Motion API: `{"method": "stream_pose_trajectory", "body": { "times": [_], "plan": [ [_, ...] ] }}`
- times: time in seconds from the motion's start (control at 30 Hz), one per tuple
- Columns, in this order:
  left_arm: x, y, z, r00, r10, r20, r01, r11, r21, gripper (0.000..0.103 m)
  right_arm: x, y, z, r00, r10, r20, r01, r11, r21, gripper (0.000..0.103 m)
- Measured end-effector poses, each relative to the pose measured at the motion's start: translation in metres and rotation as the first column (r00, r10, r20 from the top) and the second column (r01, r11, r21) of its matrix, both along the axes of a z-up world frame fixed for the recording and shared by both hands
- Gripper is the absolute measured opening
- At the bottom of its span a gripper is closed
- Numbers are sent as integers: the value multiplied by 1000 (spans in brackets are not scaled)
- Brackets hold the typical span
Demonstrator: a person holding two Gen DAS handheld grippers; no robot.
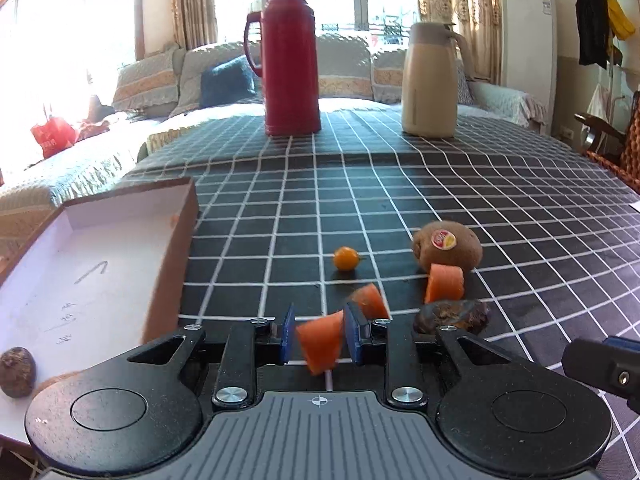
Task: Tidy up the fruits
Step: 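Grasp an orange carrot chunk with the left gripper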
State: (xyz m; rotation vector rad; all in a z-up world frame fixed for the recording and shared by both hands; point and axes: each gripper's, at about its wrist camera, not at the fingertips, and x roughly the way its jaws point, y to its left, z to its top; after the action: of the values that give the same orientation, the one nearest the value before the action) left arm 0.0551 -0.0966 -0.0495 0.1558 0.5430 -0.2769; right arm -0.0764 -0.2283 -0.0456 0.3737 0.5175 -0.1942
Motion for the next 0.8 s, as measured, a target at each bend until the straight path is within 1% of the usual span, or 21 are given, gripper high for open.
{"method": "stream_pose_trajectory", "body": {
  "times": [0.07, 0.13, 0.2, 0.27, 0.33, 0.43, 0.5, 0.57, 0.63, 0.7, 0.8],
  "plan": [
    [2, 16, 10, 998, 53, 32, -53, 999, -10, 27, 2, 2, -1, 1000, 4, -4, -4, 1000, 2, 45],
    [8, 34, 16, 994, 105, 37, -104, 994, -27, 27, 4, 6, -1, 1000, 11, -6, -11, 1000, -3, 45],
    [16, 52, 19, 988, 153, 20, -152, 987, -42, 27, 6, 10, -1, 1000, 19, -7, -19, 1000, -2, 45],
    [22, 63, 18, 986, 166, 0, -166, 985, -49, 27, 7, 14, -1, 1000, 28, -9, -29, 1000, -3, 45],
    [23, 62, 15, 991, 135, -12, -136, 990, -28, 27, 9, 18, -1, 999, 39, -9, -39, 999, -8, 45],
    [14, 43, 9, 998, 61, 6, -61, 998, 30, 28, 11, 22, 0, 999, 48, -10, -48, 999, -17, 45],
    [8, 29, 5, 1000, 14, -1, -14, 999, 52, 34, 11, 23, 0, 999, 51, -13, -52, 998, -26, 45],
    [3, 18, 1, 1000, -12, -7, 13, 997, 70, 39, 11, 23, 0, 999, 48, -16, -48, 998, -34, 45],
    [1, 10, -3, 999, -31, -11, 32, 996, 89, 40, 10, 20, 0, 999, 41, -16, -42, 999, -31, 45],
    [3, 6, -7, 999, -20, -33, 23, 995, 94, 40, 9, 17, -1, 999, 34, -16, -34, 999, -23, 45],
    [9, 7, -11, 996, -24, -81, 29, 997, 66, 40, 7, 14, 0, 1000, 30, -9, -30, 999, -17, 45]
  ]
}}
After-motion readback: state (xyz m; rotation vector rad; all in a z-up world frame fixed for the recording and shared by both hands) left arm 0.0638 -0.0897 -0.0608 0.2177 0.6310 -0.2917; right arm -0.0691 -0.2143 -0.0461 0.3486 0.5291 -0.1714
